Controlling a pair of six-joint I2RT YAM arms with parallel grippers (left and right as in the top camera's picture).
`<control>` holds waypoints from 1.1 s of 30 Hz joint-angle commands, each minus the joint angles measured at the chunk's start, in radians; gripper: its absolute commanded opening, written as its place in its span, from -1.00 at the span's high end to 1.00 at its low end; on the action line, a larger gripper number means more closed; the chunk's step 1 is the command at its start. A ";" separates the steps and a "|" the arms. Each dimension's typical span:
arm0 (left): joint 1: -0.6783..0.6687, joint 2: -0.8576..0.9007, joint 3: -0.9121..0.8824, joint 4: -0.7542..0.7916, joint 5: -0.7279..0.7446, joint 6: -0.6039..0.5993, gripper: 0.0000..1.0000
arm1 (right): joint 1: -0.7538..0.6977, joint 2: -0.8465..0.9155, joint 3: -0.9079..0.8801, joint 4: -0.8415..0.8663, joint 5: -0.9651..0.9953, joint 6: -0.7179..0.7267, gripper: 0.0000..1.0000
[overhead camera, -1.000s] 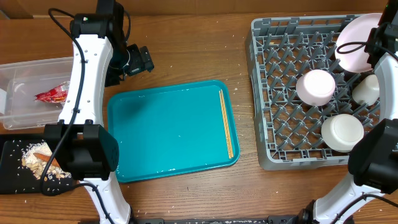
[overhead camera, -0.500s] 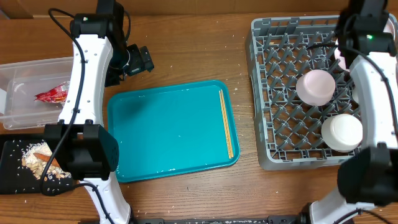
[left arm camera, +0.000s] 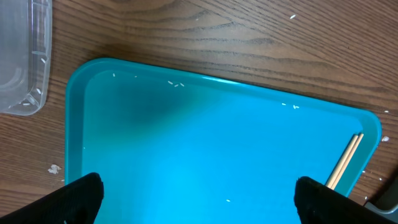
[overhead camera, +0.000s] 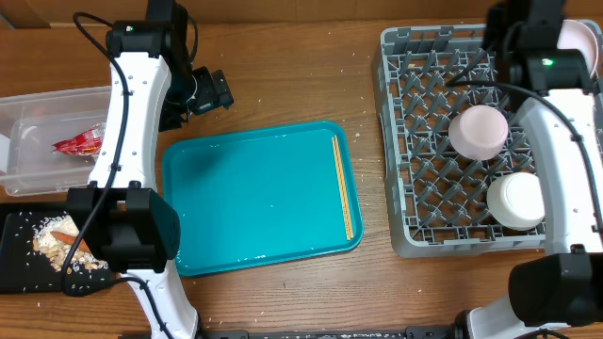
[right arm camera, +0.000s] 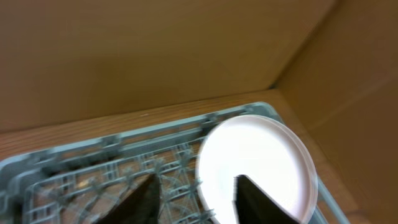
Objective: Sort waste into correct bins and load items into the dishwasher
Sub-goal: 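Stand the large plate upright in the rack's back corner, release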
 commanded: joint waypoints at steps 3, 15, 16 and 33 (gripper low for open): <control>-0.007 -0.011 -0.009 0.001 0.007 -0.014 -0.99 | -0.230 0.002 0.016 0.032 0.047 0.052 0.67; -0.007 -0.011 -0.009 0.001 0.007 -0.014 -1.00 | -0.611 0.139 0.016 0.026 -0.632 0.140 0.77; -0.007 -0.011 -0.009 0.001 0.007 -0.014 -1.00 | -0.618 0.154 0.016 0.027 -0.638 0.139 0.77; -0.007 -0.011 -0.009 0.001 0.007 -0.014 -1.00 | -0.624 0.241 0.016 0.048 -0.921 0.139 0.76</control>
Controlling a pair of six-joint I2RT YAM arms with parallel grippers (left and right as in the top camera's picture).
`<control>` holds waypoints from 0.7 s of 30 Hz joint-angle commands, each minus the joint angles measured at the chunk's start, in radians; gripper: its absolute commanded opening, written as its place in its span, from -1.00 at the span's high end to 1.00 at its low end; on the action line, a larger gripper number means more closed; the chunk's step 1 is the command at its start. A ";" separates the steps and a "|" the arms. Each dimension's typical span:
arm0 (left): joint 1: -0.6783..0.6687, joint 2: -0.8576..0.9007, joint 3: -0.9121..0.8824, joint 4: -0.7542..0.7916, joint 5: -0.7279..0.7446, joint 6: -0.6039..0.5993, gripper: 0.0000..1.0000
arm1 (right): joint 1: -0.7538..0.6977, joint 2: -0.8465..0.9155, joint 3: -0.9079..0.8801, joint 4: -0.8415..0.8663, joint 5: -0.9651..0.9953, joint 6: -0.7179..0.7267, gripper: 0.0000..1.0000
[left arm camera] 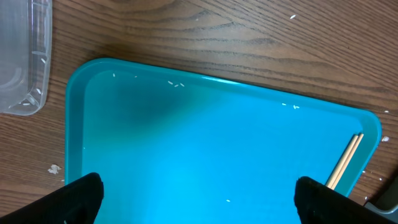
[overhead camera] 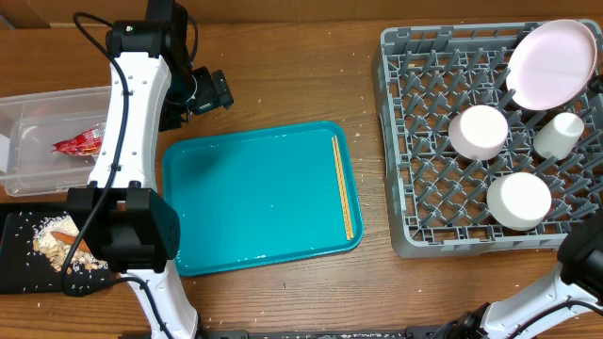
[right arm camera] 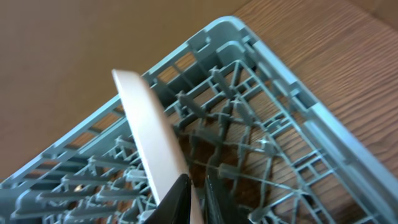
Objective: Sort waste into correct bins and load items into the dishwasher
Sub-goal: 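Stand the large plate upright in the rack's back corner, release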
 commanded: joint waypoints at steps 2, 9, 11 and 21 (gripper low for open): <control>-0.007 -0.011 -0.009 0.001 0.007 -0.014 -1.00 | 0.005 -0.002 0.015 -0.006 -0.049 0.005 0.76; -0.007 -0.011 -0.009 0.001 0.007 -0.014 -0.99 | 0.005 0.018 0.015 -0.020 0.047 0.005 0.81; -0.007 -0.011 -0.009 0.001 0.007 -0.014 -1.00 | 0.005 0.026 0.015 -0.024 0.095 0.005 0.81; -0.007 -0.011 -0.009 0.001 0.007 -0.014 -1.00 | 0.005 0.070 0.015 -0.021 0.035 0.000 0.81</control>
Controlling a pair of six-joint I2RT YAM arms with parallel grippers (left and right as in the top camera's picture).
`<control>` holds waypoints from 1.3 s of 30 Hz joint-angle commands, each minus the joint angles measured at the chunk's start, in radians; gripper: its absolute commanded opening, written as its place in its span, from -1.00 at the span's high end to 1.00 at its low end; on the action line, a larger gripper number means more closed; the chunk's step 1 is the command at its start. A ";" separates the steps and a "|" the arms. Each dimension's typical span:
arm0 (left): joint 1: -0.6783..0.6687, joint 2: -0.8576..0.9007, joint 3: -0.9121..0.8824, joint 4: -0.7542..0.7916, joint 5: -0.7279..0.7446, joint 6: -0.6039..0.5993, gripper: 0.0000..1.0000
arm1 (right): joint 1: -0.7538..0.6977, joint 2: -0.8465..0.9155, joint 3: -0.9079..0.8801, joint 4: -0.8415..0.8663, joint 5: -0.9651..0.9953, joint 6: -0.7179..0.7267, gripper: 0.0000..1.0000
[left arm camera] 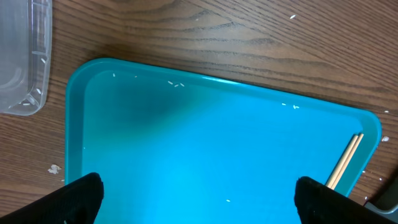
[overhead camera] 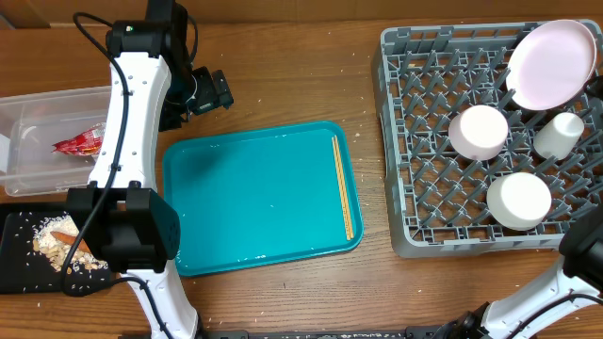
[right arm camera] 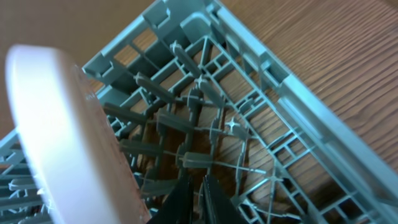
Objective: Sort waste into correct bins and load items into the dishwasher
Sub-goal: 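Stand the large plate upright in the rack's back corner, release, then move the right gripper over the chopsticks on the teal tray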
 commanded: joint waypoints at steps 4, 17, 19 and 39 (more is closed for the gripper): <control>-0.007 -0.011 -0.009 0.001 0.007 -0.014 -1.00 | 0.005 0.012 0.015 0.016 -0.208 -0.002 0.80; -0.007 -0.011 -0.009 0.001 0.007 -0.014 -1.00 | 0.002 -0.106 0.019 0.012 -0.244 0.009 0.76; -0.007 -0.011 -0.009 0.001 0.007 -0.014 -0.99 | 0.004 -0.165 0.019 0.014 -0.244 0.009 0.67; -0.007 -0.011 -0.009 0.001 0.007 -0.014 -1.00 | 0.490 -0.382 -0.010 -0.726 -0.332 -0.045 -0.42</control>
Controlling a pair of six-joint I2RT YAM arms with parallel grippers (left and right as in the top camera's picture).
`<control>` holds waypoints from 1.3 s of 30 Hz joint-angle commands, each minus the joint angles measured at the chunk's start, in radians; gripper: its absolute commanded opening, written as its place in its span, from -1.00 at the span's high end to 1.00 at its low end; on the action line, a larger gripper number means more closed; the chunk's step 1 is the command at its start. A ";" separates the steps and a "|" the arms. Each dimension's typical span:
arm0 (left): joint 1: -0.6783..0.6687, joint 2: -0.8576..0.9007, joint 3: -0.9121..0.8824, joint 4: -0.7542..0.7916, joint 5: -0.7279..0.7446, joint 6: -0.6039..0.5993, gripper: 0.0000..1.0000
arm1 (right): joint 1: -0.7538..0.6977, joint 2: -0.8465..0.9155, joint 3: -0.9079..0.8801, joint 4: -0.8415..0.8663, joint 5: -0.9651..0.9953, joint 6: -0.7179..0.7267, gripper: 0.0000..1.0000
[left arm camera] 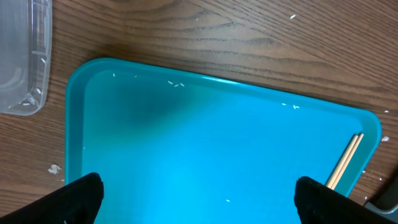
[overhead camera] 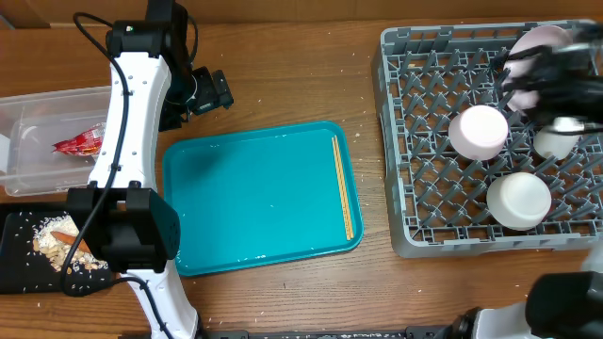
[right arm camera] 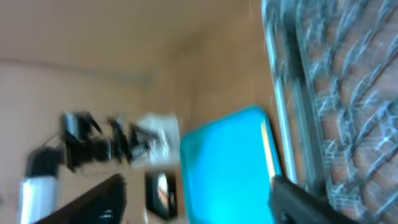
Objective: Sort waste into correct bins and load items into the dishwasher
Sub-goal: 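Move the right gripper over the chopsticks on the teal tray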
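Observation:
Two wooden chopsticks (overhead camera: 342, 184) lie along the right edge of the teal tray (overhead camera: 262, 196). My left gripper (left arm camera: 199, 202) hangs open over the tray's near side with nothing between its fingers. The grey dish rack (overhead camera: 400, 141) holds a pink plate (overhead camera: 539, 40) at its back right, a pink cup (overhead camera: 479, 130), a small white cup (overhead camera: 556, 141) and a large white cup (overhead camera: 518, 200). My right gripper (overhead camera: 516, 71) is a motion blur above the rack's back right, partly covering the plate. In the right wrist view it (right arm camera: 199, 199) is open and empty.
A clear bin (overhead camera: 38, 104) at the left holds a red wrapper (overhead camera: 80, 141). A black bin (overhead camera: 24, 273) at the front left holds food scraps. Crumbs dot the wooden table. The left arm rises along the tray's left side.
My right gripper was shut beside the rack's back right corner, its arm off the overhead view. Now it is open and blurred over the rack's back right. The left arm has not moved.
First my right gripper was over the rack's back right with the pink plate at its open fingers. Then the plate stood leaning in that corner and the gripper was shut just outside it, at two moments. Now the gripper is open above the rack.

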 commanded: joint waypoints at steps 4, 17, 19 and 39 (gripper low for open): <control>-0.007 -0.011 -0.009 0.001 0.007 -0.014 -1.00 | 0.429 0.000 -0.085 0.025 0.571 0.073 -0.59; -0.007 -0.011 -0.009 0.001 0.007 -0.014 -0.99 | 0.827 0.191 -0.143 0.164 0.845 0.363 -1.00; -0.007 -0.011 -0.009 0.001 0.007 -0.014 -1.00 | 0.839 0.240 -0.143 0.169 0.845 0.363 -1.00; -0.007 -0.011 -0.009 0.001 0.007 -0.014 -1.00 | 0.890 0.443 -0.184 0.276 0.800 0.363 -0.46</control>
